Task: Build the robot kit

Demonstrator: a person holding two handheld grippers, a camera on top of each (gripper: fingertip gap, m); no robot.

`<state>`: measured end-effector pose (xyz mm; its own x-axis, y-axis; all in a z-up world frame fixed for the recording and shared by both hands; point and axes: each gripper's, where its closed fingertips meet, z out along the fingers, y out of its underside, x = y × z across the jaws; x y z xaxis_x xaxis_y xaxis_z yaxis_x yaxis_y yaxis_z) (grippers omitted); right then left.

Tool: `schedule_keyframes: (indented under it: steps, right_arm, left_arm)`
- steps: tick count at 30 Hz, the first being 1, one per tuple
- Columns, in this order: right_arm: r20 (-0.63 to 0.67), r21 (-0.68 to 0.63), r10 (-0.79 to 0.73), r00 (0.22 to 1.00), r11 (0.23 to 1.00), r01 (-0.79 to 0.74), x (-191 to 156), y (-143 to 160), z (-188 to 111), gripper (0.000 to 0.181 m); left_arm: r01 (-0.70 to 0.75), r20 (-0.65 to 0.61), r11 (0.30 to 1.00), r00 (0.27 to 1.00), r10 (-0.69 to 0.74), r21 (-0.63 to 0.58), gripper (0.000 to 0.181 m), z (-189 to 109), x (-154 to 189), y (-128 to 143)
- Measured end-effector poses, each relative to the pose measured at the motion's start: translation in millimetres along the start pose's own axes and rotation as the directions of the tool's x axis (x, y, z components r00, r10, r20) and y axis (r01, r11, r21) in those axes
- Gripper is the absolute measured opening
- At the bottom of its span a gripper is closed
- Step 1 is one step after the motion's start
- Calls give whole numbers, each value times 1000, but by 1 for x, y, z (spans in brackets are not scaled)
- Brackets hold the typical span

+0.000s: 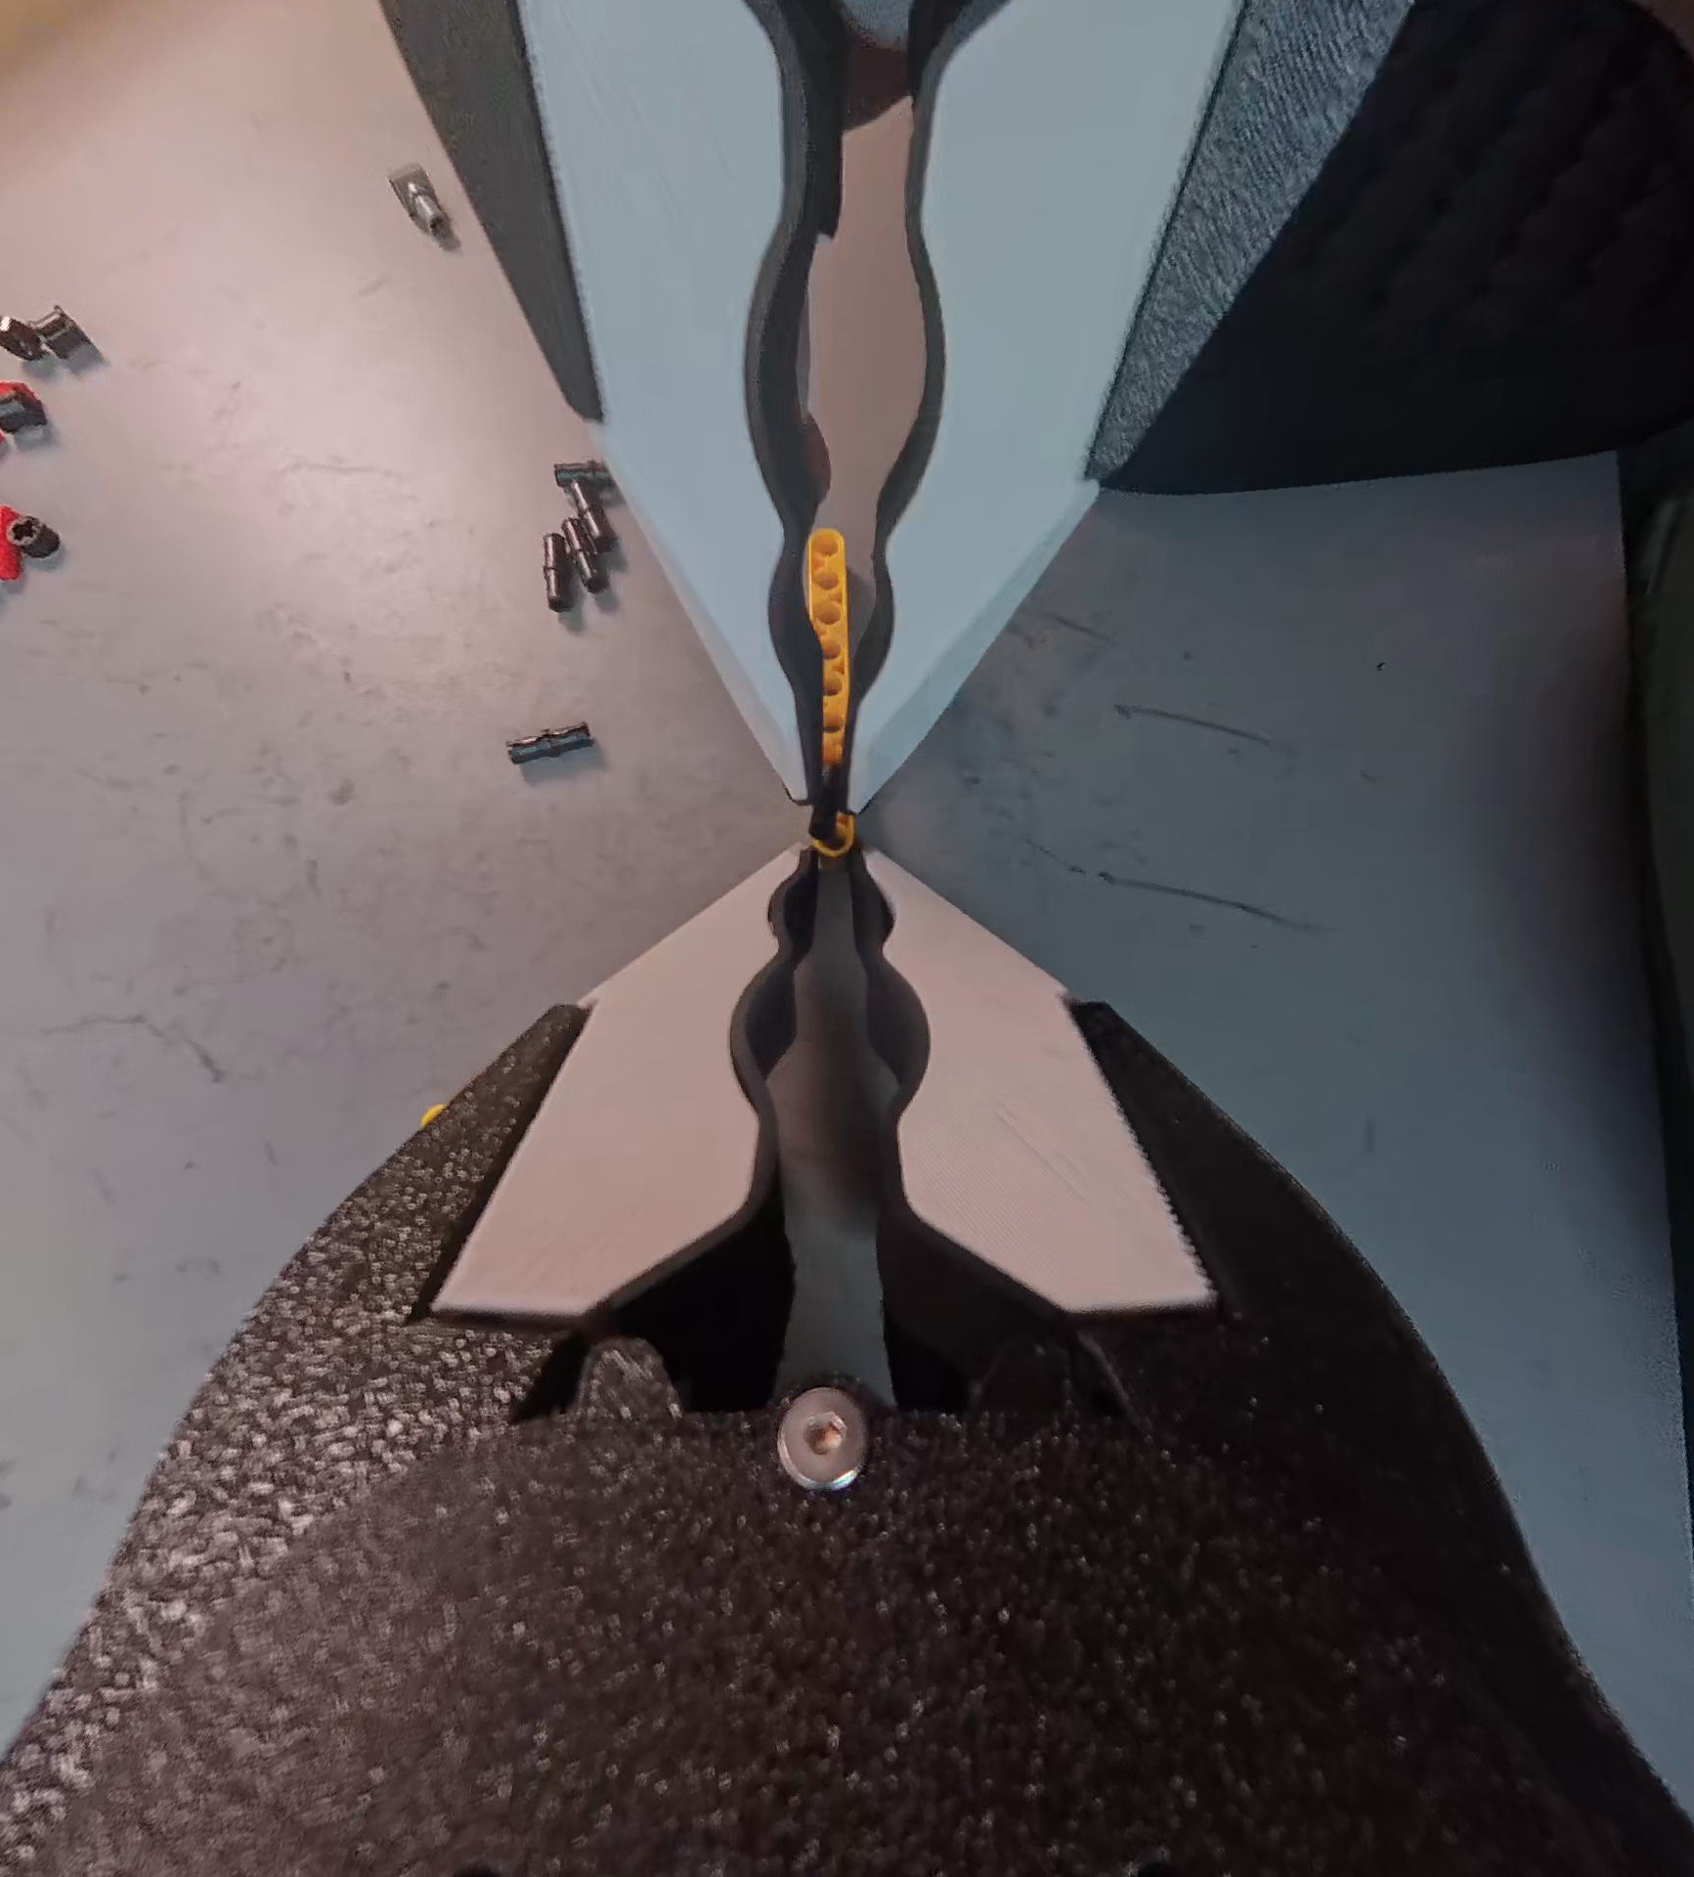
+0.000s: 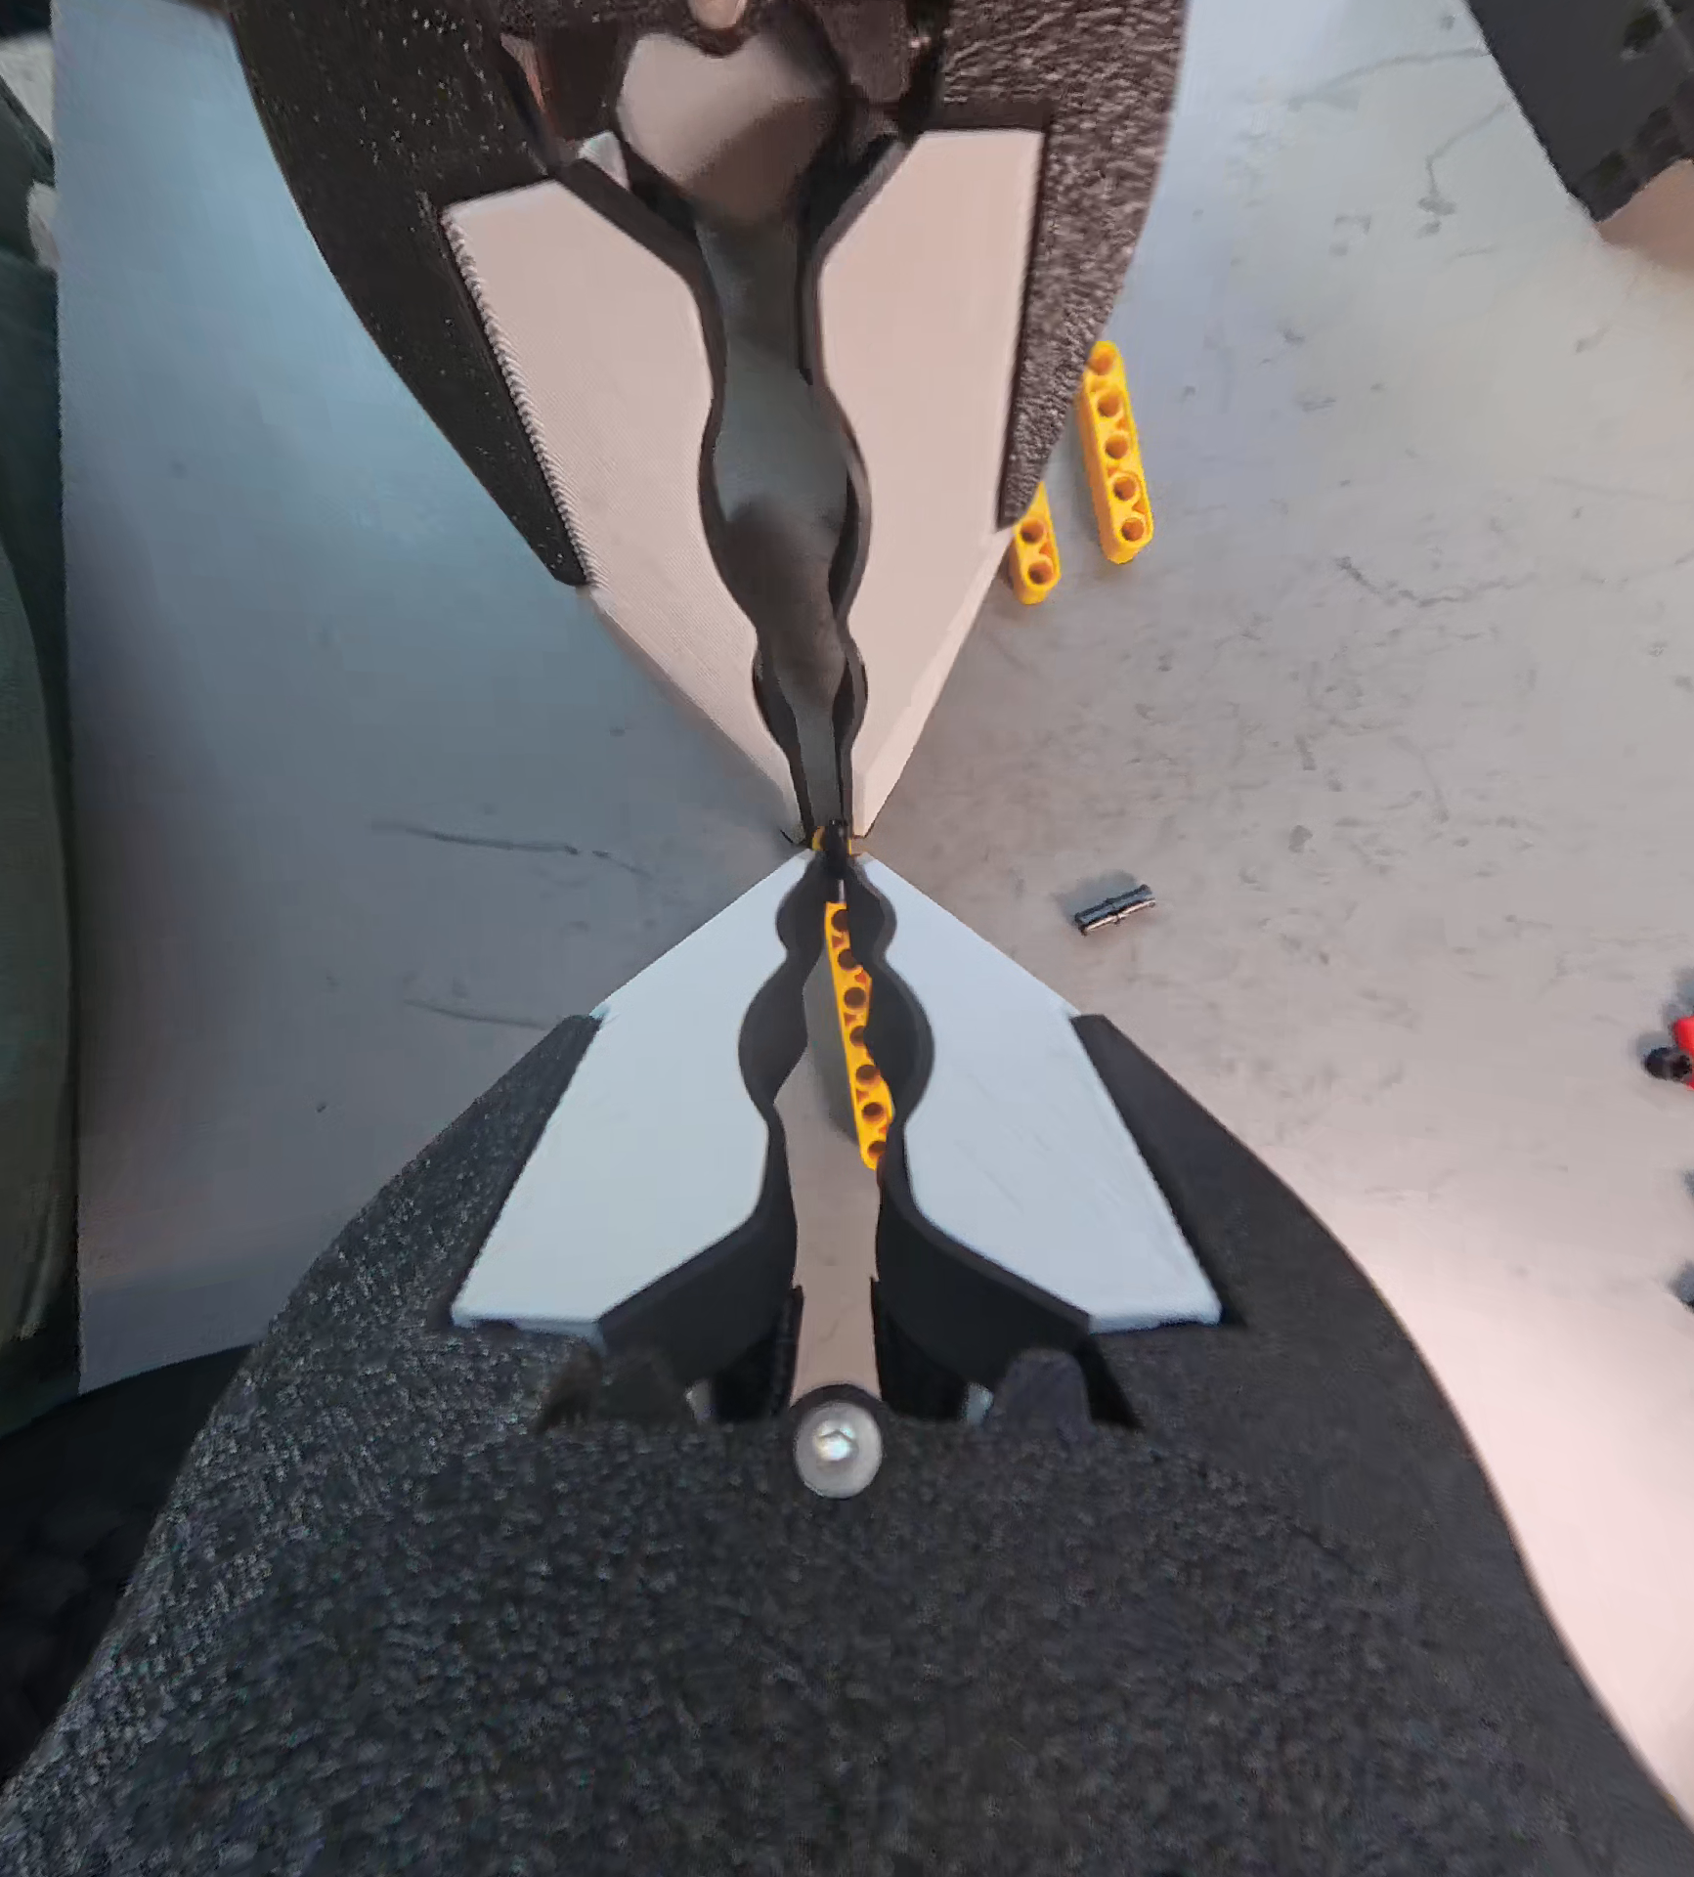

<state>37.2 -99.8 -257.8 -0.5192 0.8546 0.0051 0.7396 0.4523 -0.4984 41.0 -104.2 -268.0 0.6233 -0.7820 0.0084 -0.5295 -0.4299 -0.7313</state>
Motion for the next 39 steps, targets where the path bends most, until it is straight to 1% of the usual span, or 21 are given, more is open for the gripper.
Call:
schedule_keyframes:
  steps: [1, 3, 5, 6, 8, 10, 13, 16, 22, 24, 27, 29, 30, 35, 38, 39]
  right_arm:
    - [8, 40, 41, 999, 998, -41, 2, 0, -2, 2]
    - [60, 164, 122, 991, 978, -130, 1, -8, -10, 3]
    - [122, 293, 206, 971, 927, -234, 1, -19, -19, 3]
    - [152, 366, 236, 960, 889, -276, 2, -27, -26, 3]
    - [222, 496, 281, 934, 792, -356, 2, -42, -39, 3]
    - [249, 581, 301, 921, 714, -391, 4, -52, -50, 3]
    - [255, 630, 295, 921, 672, -390, 4, -56, -61, 3]
    - [238, 628, 280, 930, 686, -367, 2, -54, -63, 3]
    - [141, 541, 207, 968, 803, -250, -4, -45, -56, 4]
    - [107, 505, 173, 979, 838, -204, -6, -44, -53, 7]
    - [77, 464, 137, 988, 872, -157, -8, -44, -49, 9]
    - [75, 437, 136, 988, 886, -156, -6, -43, -46, 8]
    - [80, 427, 134, 988, 891, -155, -7, -42, -44, 5]
    - [61, 418, 125, 990, 898, -139, -6, -42, -40, 4]
    - [50, 463, 136, 989, 874, -144, -3, -47, -46, 4]
    - [56, 493, 141, 988, 857, -150, -2, -50, -50, 4]
  left_arm:
    - [0, -4, 1000, 1000, 0, 4, 5, -1, 0, 0]
    - [2, -14, 999, 1000, -1, 44, 6, -6, 1, -4]
    - [21, -22, 993, 1000, -18, 120, 11, -15, 0, -13]
    - [36, -28, 986, 999, -32, 162, 15, -20, -1, -19]
    - [59, -49, 966, 998, -48, 251, 16, -29, 0, -32]
    - [68, -59, 943, 997, -52, 325, 12, -38, 0, -44]
    - [58, -36, 921, 998, -47, 384, 4, -46, -3, -54]
    - [24, -19, 923, 1000, -18, 384, 2, -47, -1, -54]
    - [-36, 4, 949, 999, 36, 314, 0, -39, 3, -46]
    - [-50, 10, 955, 999, 49, 293, 0, -37, 4, -43]
    - [-70, 16, 961, 998, 69, 269, 0, -35, 6, -40]
    - [-69, 12, 962, 998, 68, 265, 0, -35, 6, -39]
    - [-67, 12, 962, 998, 67, 264, 0, -35, 6, -39]
    - [-47, 1, 966, 999, 48, 254, 0, -34, 5, -35]
    - [-27, -9, 962, 999, 31, 270, 1, -36, 4, -35]
    - [-11, -19, 957, 1000, 17, 288, 7, -38, 3, -37]
